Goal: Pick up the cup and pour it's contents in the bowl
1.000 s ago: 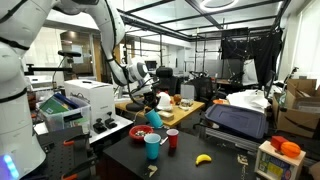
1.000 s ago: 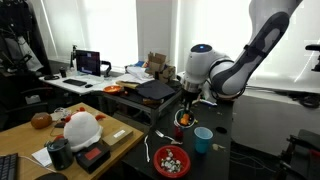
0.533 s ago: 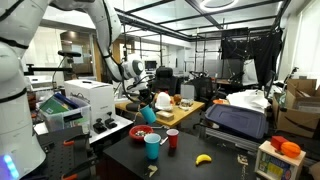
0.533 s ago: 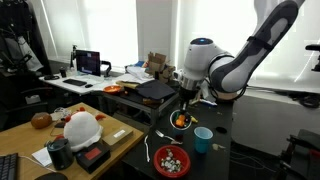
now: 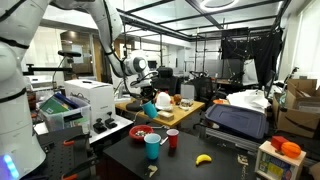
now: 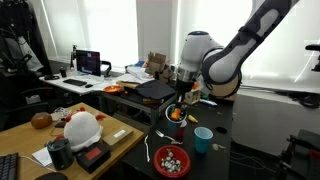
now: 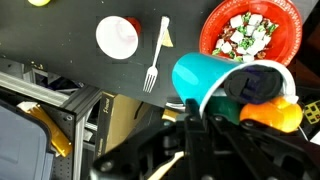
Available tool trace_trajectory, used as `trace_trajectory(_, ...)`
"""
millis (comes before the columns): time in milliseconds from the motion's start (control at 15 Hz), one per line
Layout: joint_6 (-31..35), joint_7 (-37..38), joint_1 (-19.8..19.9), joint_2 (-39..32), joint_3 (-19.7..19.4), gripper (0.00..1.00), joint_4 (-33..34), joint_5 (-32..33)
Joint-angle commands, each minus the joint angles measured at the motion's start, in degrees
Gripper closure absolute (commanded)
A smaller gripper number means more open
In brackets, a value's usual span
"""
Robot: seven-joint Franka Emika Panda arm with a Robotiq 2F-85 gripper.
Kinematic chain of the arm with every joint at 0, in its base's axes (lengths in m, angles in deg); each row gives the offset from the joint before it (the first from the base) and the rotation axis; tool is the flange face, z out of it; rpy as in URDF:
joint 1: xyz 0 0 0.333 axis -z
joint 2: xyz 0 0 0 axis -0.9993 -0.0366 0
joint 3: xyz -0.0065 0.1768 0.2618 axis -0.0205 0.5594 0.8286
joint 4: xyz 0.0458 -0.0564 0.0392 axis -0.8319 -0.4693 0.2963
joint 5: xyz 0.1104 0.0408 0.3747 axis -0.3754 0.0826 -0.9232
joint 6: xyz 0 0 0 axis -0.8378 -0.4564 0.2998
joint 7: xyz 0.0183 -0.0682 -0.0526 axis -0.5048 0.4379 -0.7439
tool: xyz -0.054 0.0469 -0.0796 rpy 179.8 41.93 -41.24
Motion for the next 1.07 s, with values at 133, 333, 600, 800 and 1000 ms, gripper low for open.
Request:
trace_trajectory(133,-3.08,-5.87,3.98,1.27,1.06,0.94,1.12,-3.73)
trace_trajectory(333,-3.36,-6.36,4.54,1.6,1.33,0.94,1.11,-3.79)
trace_trajectory(600,-3.43,-6.38,4.33,1.61,1.69,0.94,1.11,-3.85)
trace_trajectory(800,-3.47,-6.38,4.35,1.61,1.69,0.94,1.11,-3.85)
trace_trajectory(1000,-3.51,-6.38,4.35,1.61,1.69,0.94,1.11,-3.85)
